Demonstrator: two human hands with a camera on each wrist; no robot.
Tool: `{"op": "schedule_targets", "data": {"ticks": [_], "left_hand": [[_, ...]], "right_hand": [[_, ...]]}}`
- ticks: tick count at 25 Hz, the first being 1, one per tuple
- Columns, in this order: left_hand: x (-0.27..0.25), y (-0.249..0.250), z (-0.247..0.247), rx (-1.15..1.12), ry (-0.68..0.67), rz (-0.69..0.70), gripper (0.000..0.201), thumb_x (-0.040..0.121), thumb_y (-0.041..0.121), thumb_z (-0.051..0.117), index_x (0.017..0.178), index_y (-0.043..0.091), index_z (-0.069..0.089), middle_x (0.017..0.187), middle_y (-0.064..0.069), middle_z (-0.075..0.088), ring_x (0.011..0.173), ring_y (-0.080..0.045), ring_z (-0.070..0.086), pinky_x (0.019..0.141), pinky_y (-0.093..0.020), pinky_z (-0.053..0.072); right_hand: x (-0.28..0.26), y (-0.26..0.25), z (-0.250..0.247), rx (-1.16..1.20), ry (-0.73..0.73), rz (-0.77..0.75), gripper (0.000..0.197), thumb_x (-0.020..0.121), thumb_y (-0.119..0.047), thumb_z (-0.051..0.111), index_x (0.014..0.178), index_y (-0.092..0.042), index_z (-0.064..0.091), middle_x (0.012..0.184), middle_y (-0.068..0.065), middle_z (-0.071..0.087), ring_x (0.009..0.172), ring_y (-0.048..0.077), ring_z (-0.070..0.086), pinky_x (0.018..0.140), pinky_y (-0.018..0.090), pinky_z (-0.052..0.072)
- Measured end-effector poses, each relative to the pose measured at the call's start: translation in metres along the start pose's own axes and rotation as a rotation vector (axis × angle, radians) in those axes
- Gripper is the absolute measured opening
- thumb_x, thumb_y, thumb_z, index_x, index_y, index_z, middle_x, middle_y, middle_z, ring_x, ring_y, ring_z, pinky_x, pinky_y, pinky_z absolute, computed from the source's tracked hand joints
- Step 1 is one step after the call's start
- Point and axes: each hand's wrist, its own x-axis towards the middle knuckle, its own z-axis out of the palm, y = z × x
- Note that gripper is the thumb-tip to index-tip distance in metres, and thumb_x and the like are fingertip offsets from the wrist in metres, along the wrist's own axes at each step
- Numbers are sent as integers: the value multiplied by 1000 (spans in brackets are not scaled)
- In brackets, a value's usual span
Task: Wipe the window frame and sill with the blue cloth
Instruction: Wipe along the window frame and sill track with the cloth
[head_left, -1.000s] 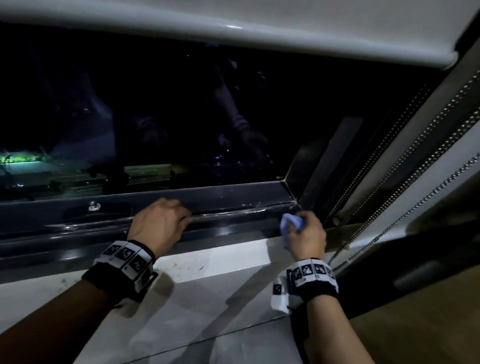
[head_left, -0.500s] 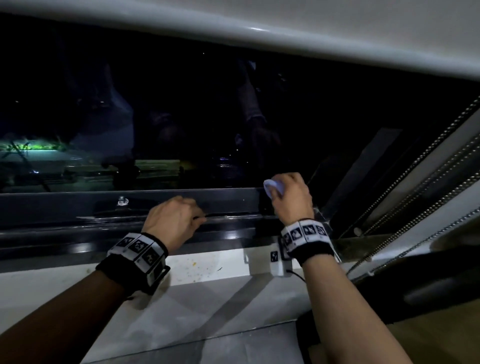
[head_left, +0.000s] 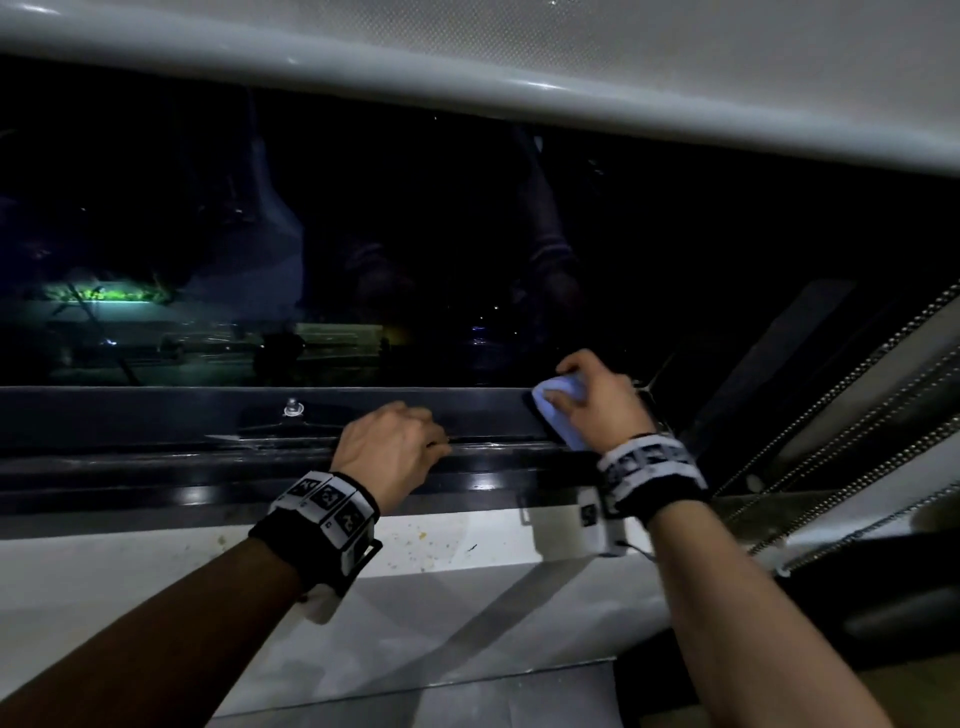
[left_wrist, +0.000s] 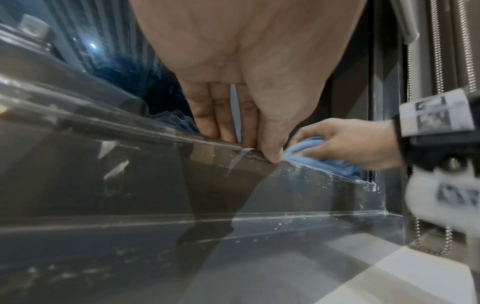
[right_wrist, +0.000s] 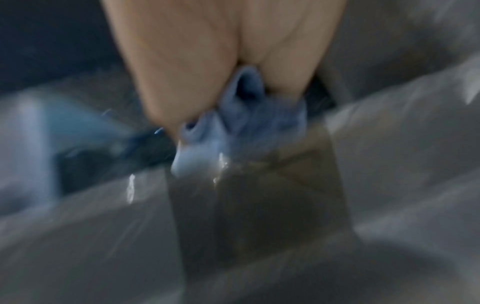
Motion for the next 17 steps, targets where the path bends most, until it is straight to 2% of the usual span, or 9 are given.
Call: {"op": "schedule_targets", "data": {"ticks": [2,4,6,8,10,11,13,14,17], "left_hand": [[1,-1,-1,9,-10,-2,32,98,51,45,108,35,70,107,13,64,104,-16,55,76,-30,44],[2,-1,-2,34,-30,-5,33,98,51,44,109,35,70,108,12,64,105,-16,55,77,-31,45],[2,0,-2,24,-18,-5,32,98,51,45,110,35,70,108,12,65,106,-16,55,78,-31,45],[0,1,-1,-17,-4,-9,31,98,50,46,110,35,71,108,13,65,105,-16,55,77,-30,45],[-1,1,0,-35,3,-10,30,99,49,46,110,35,71,108,14,65,104,-15,54,75,-29,43],[-1,0,0,-31,-3,-11,30,99,49,46,110,35,70,109,15,64,105,-14,54,75,-29,42],[-1,-1,0,-13,-2,-8,30,99,48,46,110,35,71,108,15,65,105,-14,54,76,-30,44],[-1,-2,0,-5,6,-5,30,99,48,46,110,35,71,108,15,65,104,-15,55,77,-30,45],[-1,1,-1,11,10,-1,28,98,47,48,108,34,71,107,14,65,104,-17,55,77,-31,47]], "right_hand": [[-9,-25,33,-4,20,-144,18,83,-28,69,100,-21,66,94,1,69,92,22,65,77,29,49],[-27,-41,38,144,-228,-329,12,82,-21,69,94,-21,71,92,-5,72,89,13,67,79,26,50],[-40,-34,16,361,-427,-359,13,81,-12,73,92,-20,74,92,-5,74,87,4,68,80,22,51],[-34,-3,-6,486,-155,-182,12,83,-12,73,89,-21,75,89,-3,74,84,3,67,78,24,50],[-14,34,-12,213,208,64,15,85,-33,67,95,-25,74,95,4,71,92,17,68,81,31,50],[-10,45,-5,0,242,125,30,85,-45,61,103,-25,72,103,9,69,98,27,65,86,34,49],[-16,45,28,-274,181,27,49,88,-56,48,119,-22,64,121,11,61,110,35,56,95,40,42],[-25,33,37,-284,105,-75,46,91,-51,49,124,-22,60,128,8,58,115,33,52,99,40,41],[-48,8,24,189,-261,-386,28,89,-23,65,117,-27,66,122,-5,65,114,13,57,101,30,44]]}}
